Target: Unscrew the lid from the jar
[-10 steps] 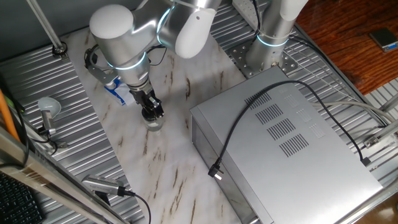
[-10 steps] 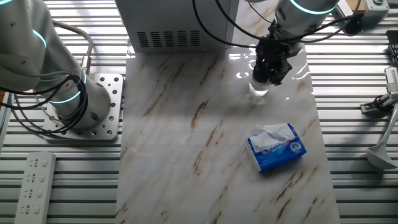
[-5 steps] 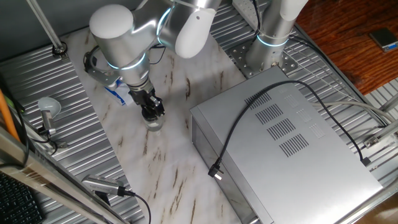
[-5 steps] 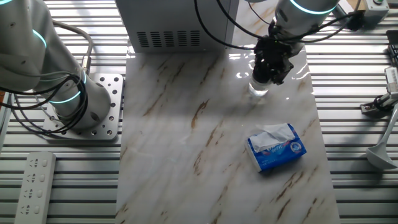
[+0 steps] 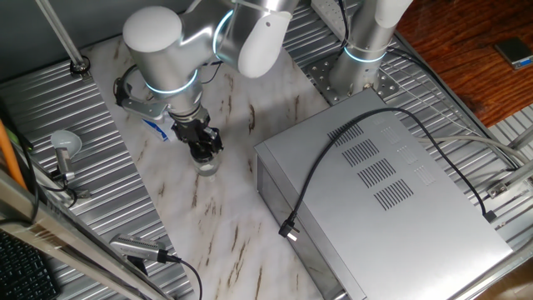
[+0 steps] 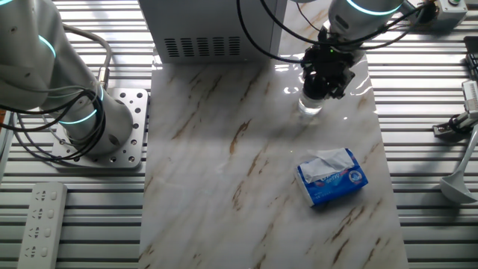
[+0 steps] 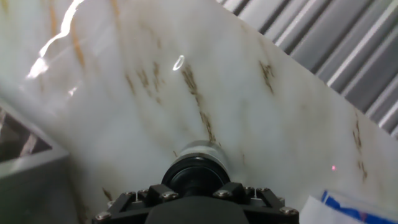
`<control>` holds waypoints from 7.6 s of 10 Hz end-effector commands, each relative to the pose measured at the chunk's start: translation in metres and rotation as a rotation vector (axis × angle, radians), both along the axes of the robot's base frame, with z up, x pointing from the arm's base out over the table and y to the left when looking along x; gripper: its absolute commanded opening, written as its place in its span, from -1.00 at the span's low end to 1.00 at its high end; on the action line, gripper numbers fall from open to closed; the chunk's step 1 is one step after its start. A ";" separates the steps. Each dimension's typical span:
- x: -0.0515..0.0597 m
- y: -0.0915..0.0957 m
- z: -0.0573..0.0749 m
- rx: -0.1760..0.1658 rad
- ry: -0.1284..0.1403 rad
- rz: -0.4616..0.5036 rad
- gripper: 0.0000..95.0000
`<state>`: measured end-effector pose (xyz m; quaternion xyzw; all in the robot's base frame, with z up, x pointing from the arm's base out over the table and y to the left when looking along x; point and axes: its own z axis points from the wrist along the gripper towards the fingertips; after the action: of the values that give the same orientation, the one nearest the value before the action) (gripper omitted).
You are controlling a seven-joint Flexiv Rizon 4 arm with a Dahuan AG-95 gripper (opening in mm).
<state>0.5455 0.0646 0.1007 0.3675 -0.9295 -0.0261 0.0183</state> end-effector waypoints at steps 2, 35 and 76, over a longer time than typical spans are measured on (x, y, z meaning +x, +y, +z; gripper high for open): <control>0.000 0.000 -0.001 0.005 -0.004 0.030 0.20; 0.003 -0.001 -0.006 0.015 -0.010 0.295 -0.20; 0.001 -0.002 0.006 -0.013 0.022 -0.135 0.60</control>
<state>0.5462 0.0633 0.1067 0.3350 -0.9414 -0.0243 0.0295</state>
